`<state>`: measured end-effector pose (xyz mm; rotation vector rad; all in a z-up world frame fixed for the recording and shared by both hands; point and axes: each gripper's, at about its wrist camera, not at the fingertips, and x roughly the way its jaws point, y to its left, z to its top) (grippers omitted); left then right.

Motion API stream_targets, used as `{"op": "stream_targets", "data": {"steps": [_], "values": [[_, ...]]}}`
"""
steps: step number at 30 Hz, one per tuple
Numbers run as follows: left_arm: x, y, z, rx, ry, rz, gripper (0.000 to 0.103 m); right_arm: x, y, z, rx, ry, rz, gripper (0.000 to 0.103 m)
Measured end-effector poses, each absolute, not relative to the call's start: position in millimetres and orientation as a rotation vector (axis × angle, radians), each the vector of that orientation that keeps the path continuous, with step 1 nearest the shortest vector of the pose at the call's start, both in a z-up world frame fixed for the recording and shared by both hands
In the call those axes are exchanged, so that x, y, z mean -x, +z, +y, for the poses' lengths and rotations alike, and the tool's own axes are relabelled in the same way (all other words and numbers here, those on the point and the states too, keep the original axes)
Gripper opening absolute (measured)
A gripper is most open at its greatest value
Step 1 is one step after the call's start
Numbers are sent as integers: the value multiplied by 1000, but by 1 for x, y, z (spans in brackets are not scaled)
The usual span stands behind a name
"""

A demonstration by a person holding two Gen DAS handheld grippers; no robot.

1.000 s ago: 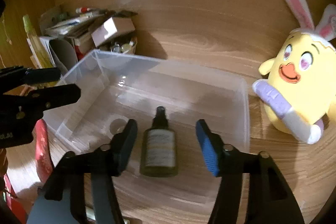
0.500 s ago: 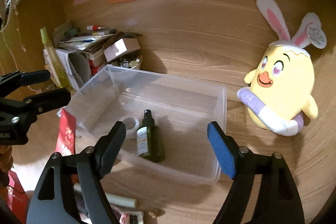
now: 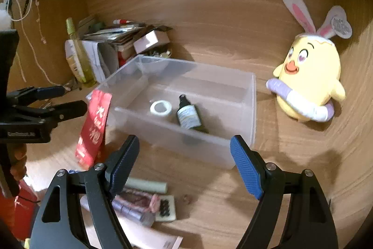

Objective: Organize objects
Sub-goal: 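Withdraw both tools from the box toward the red tea bag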

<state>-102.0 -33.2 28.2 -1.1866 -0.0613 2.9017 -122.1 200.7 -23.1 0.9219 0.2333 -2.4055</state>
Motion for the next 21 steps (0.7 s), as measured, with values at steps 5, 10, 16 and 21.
{"op": "stream_targets", "data": {"steps": [5, 10, 16, 21], "values": [[88, 17, -28, 1197, 2886, -38, 96, 107, -30, 205, -927, -2423, 247, 78], [80, 0, -27, 1246, 2846, -52, 96, 98, -45, 216, -976, -2423, 261, 78], [77, -18, -28, 1314, 2805, -87, 96, 98, -63, 235, -1066, -2418, 260, 78], [82, -32, -27, 1375, 2776, -123, 96, 102, -74, 244, -1106, -2419, 248, 77]]}}
